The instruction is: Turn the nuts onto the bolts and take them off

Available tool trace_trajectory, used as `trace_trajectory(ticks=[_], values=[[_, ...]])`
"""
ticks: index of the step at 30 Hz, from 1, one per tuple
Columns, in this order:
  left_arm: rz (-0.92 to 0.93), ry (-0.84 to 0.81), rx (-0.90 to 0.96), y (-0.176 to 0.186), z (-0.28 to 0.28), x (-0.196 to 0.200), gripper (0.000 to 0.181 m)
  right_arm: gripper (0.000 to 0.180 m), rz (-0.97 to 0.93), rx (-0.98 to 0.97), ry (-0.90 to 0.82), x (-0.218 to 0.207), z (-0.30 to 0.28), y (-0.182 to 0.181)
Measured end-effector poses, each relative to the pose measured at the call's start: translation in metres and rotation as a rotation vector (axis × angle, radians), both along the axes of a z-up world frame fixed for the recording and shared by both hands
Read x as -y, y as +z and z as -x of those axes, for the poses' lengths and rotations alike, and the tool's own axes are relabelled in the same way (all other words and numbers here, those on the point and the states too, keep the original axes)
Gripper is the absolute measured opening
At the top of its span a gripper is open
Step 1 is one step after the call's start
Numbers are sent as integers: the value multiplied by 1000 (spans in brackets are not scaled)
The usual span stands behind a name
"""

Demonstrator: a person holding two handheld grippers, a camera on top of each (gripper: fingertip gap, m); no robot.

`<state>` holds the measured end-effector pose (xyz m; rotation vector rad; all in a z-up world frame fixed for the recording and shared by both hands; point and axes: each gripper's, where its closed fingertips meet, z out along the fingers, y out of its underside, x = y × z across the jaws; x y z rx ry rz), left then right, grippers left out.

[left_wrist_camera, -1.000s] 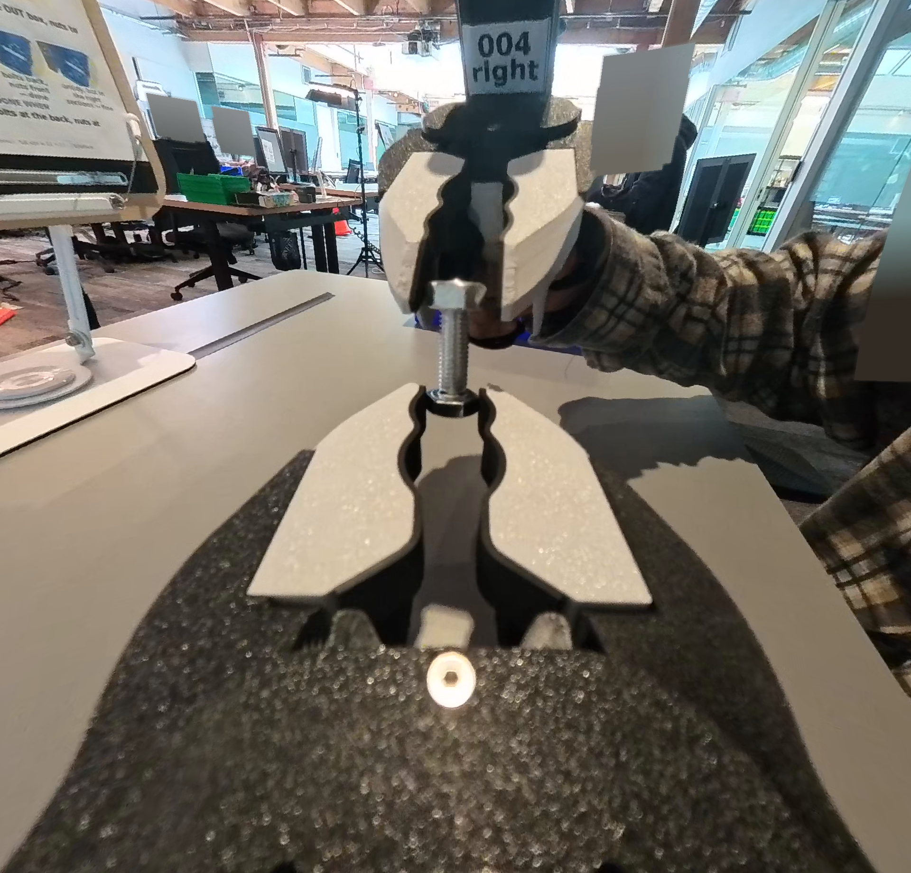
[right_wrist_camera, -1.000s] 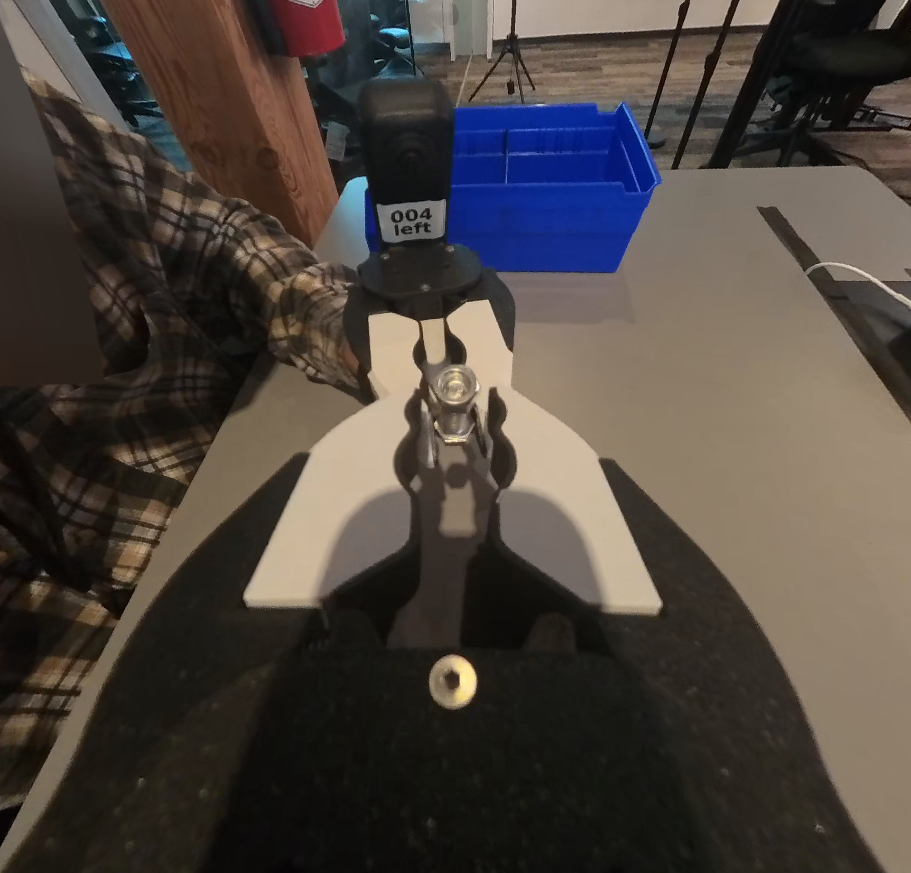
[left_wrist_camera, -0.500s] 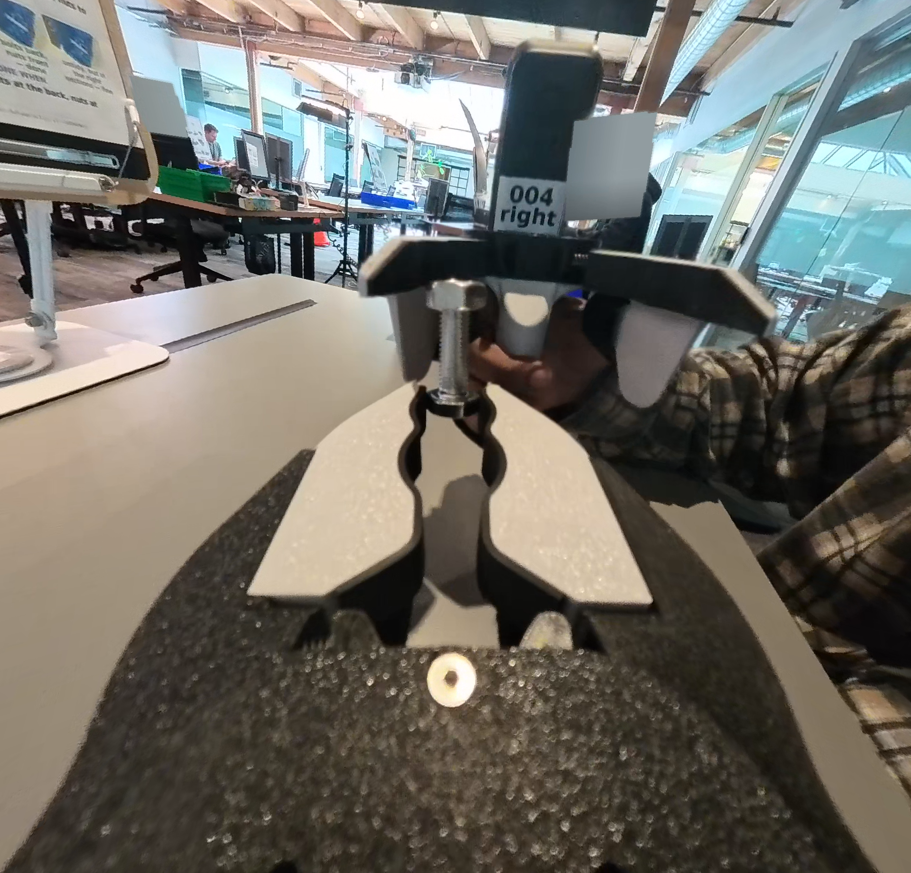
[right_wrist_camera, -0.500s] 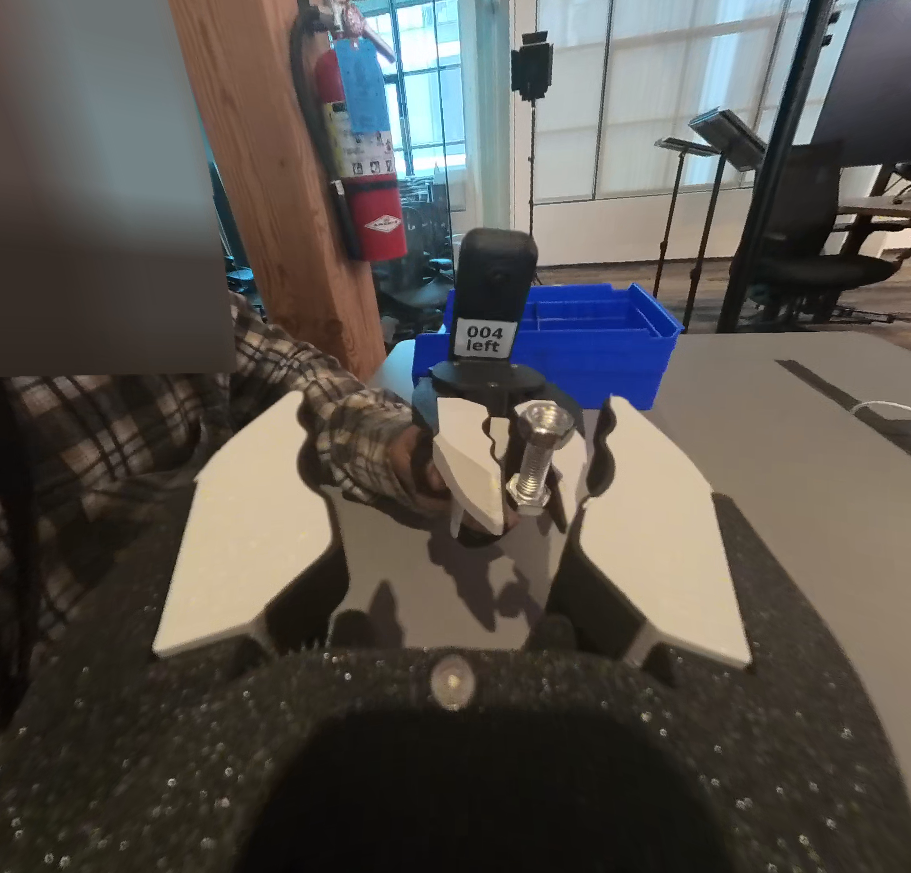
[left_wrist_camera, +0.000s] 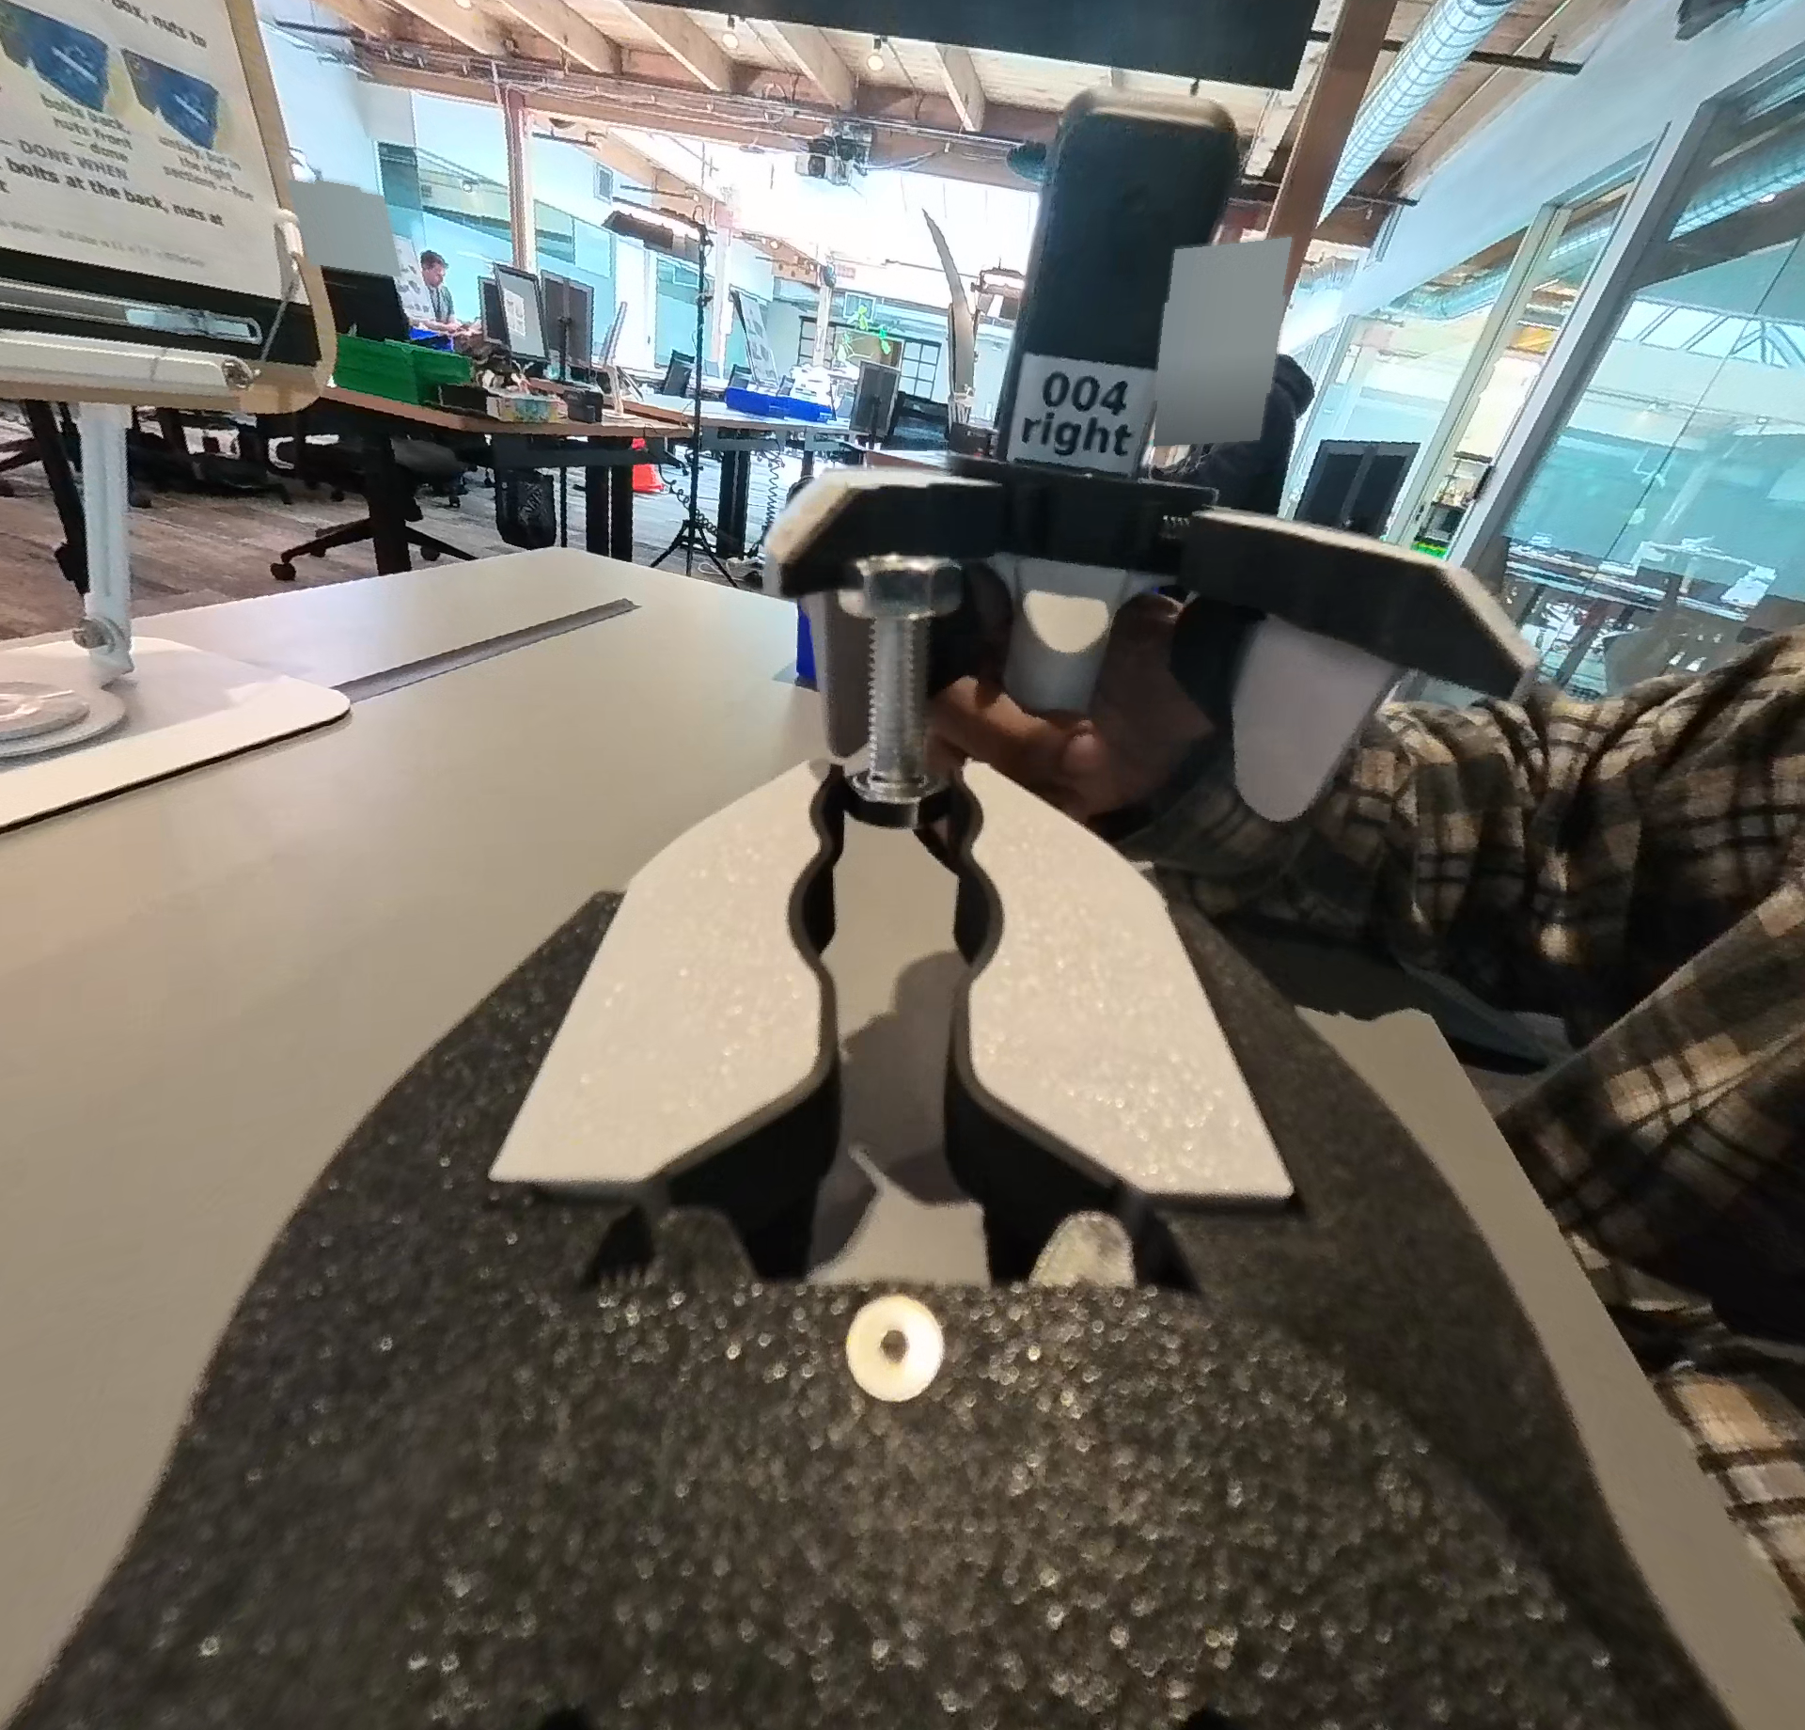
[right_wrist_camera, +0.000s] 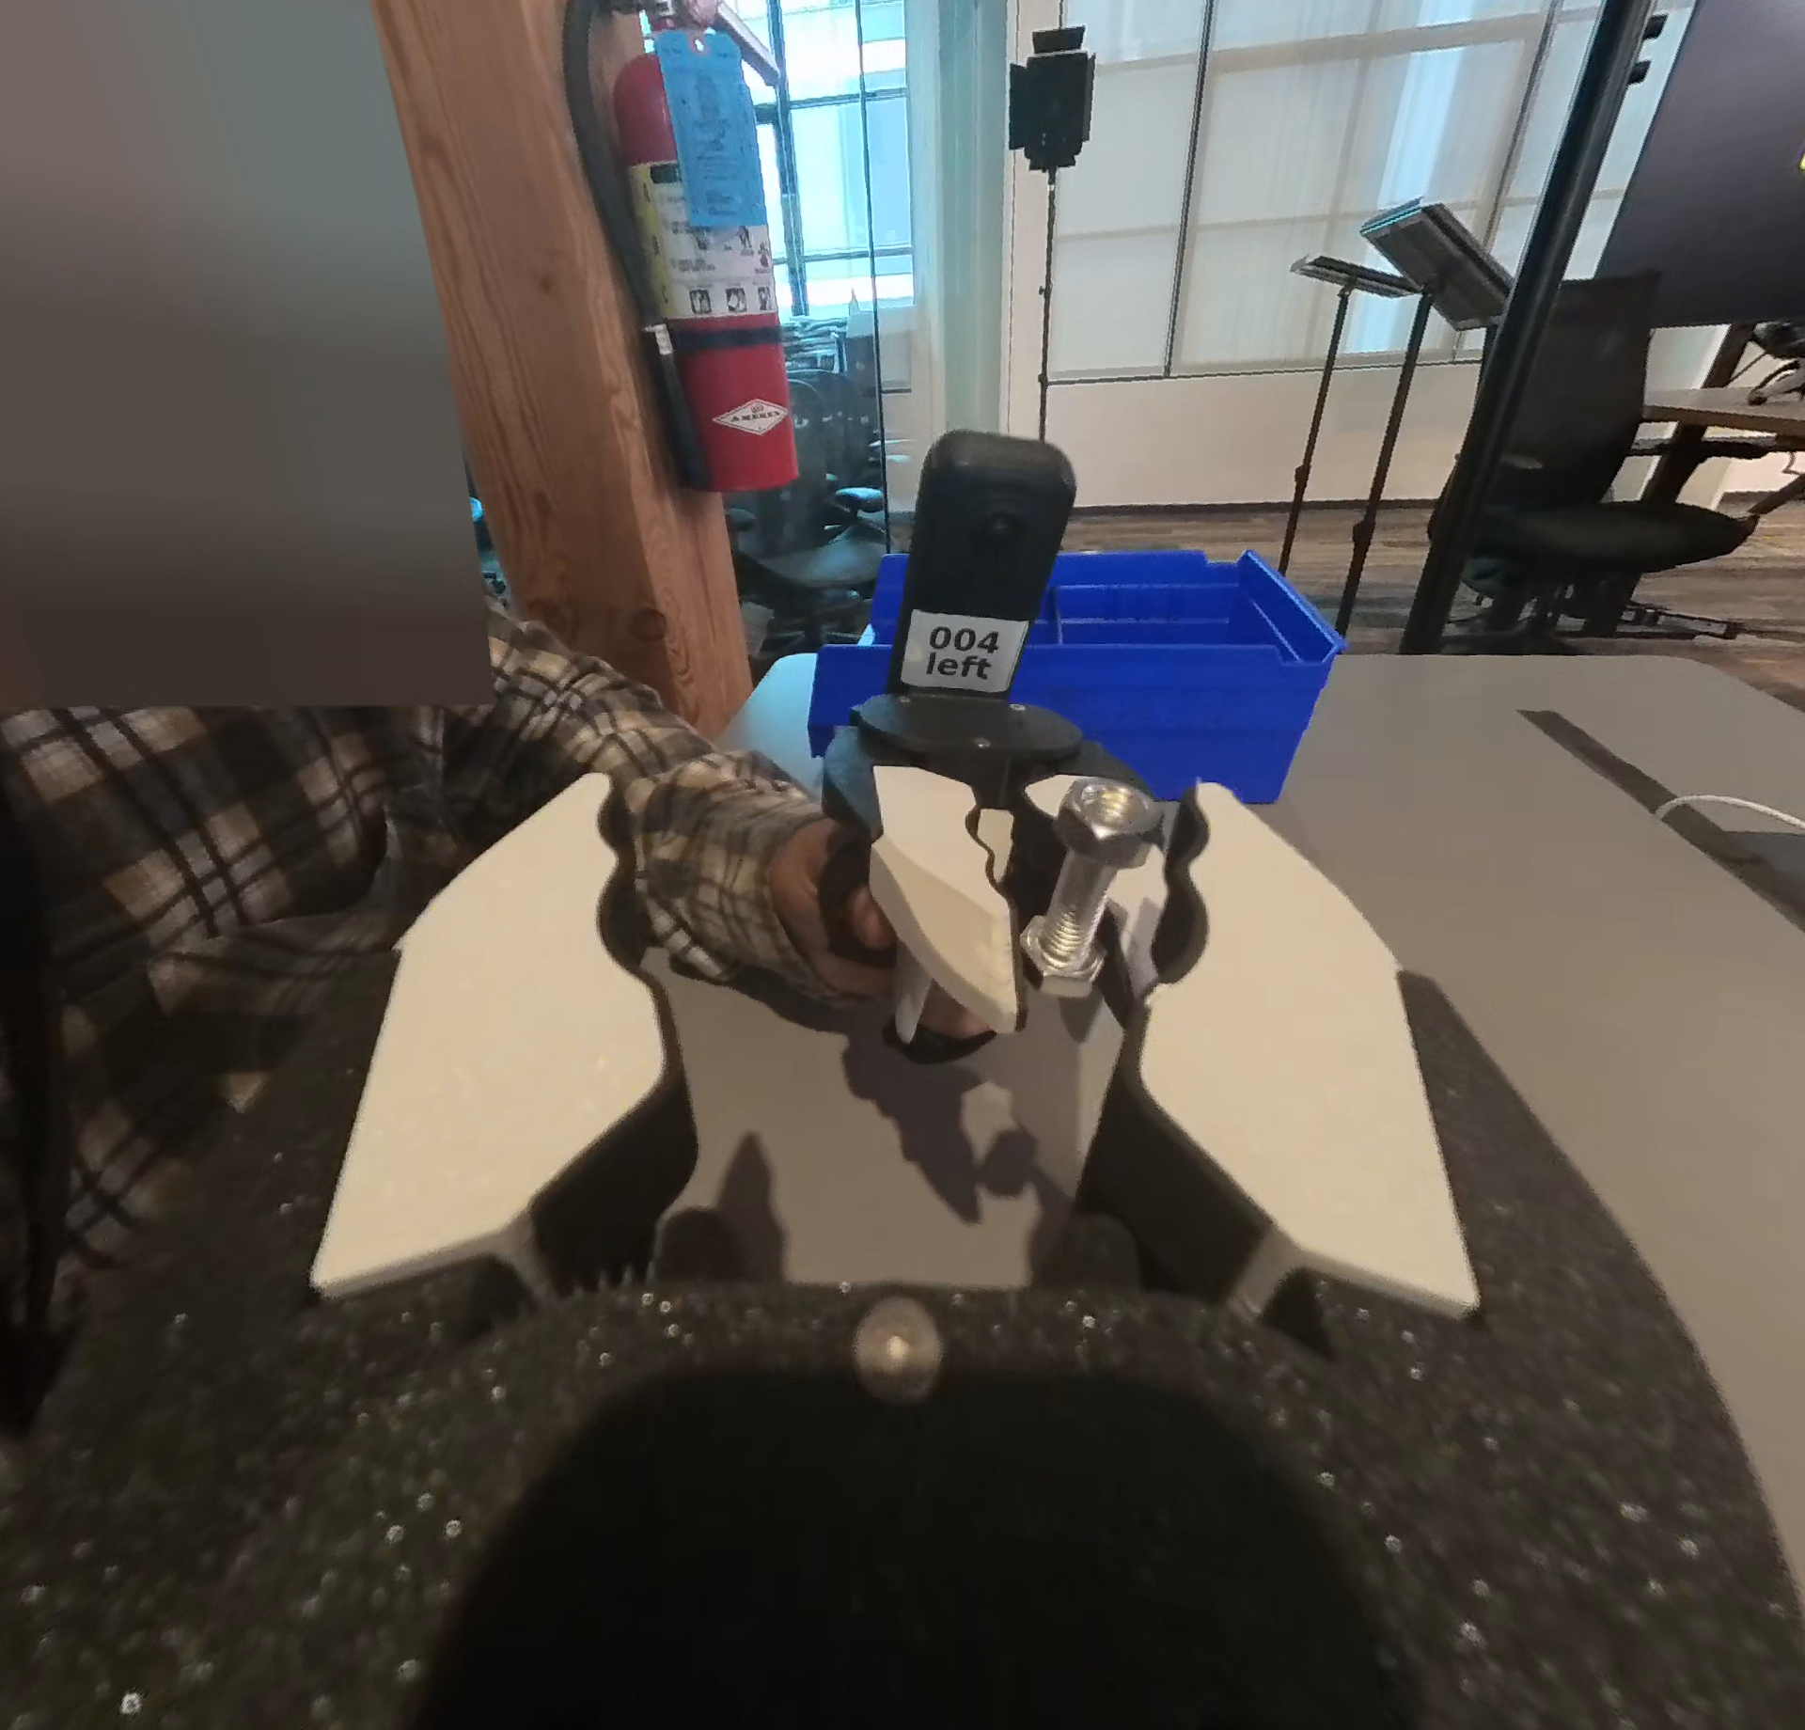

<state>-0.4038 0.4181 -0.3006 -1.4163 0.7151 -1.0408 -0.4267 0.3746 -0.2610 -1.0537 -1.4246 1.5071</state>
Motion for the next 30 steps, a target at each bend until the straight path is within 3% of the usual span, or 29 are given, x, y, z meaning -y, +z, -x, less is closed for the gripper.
trace_trajectory(ticks=[30], values=[[-25, 20, -11, 3, 2, 0, 19, 100, -26, 6, -26, -3, -9, 5]])
